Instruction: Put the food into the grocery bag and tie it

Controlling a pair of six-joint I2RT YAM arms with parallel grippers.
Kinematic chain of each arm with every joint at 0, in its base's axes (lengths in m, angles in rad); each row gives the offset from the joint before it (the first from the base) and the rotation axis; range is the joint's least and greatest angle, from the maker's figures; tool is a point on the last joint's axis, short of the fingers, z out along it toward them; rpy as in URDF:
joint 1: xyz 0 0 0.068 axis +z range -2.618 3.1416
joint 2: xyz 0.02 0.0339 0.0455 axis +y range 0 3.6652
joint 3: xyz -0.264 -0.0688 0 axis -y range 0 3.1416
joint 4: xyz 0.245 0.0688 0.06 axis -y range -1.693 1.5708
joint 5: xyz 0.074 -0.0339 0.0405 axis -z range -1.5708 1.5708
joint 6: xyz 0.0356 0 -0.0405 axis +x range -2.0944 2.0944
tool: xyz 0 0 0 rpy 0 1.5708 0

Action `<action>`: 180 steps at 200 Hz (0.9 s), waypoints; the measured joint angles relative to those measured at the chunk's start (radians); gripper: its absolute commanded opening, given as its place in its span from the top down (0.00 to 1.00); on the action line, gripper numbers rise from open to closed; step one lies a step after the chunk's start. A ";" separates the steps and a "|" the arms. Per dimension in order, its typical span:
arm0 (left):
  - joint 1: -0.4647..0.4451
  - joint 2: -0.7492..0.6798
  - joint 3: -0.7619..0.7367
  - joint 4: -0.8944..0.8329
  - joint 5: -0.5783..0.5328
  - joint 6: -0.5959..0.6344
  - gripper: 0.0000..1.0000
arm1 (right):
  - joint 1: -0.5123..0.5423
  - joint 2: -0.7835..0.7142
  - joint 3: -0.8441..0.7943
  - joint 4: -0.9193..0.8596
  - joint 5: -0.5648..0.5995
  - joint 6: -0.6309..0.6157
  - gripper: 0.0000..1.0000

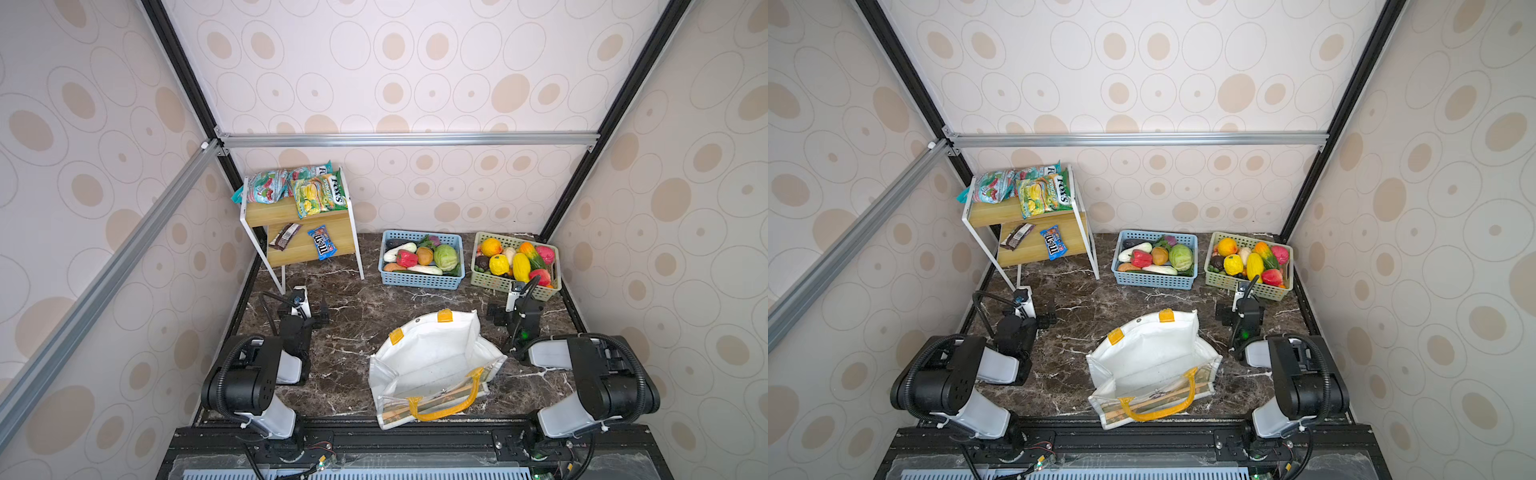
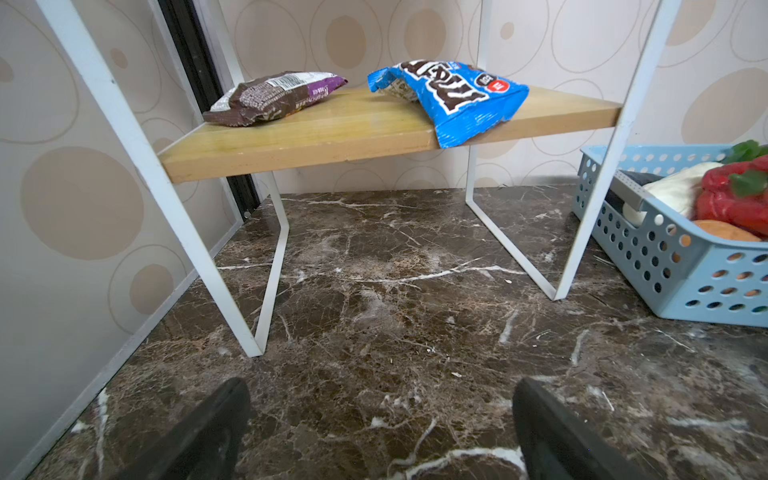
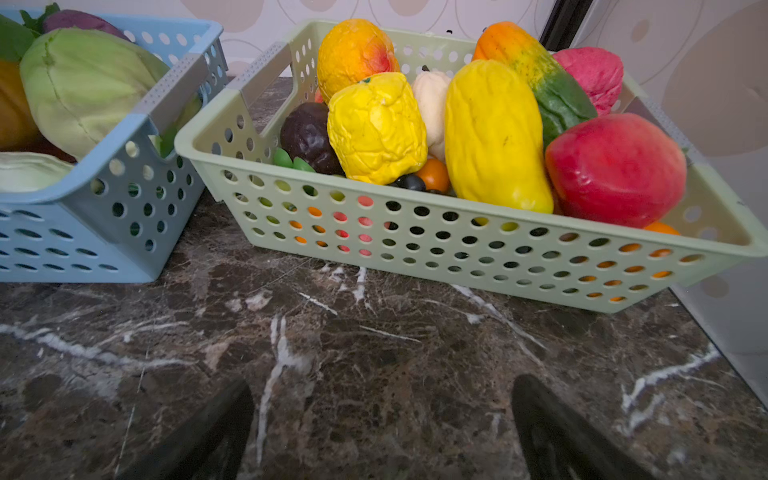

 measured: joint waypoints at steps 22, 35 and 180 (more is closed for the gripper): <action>0.000 0.000 0.000 0.000 0.000 0.000 0.01 | 0.000 0.000 0.000 0.000 0.000 0.000 0.00; 0.000 0.000 0.000 0.000 0.000 0.000 0.01 | 0.000 0.000 0.000 0.000 0.000 0.000 0.00; 0.002 -0.001 -0.001 0.001 0.003 -0.001 0.01 | 0.000 0.000 0.000 0.003 0.002 0.000 0.00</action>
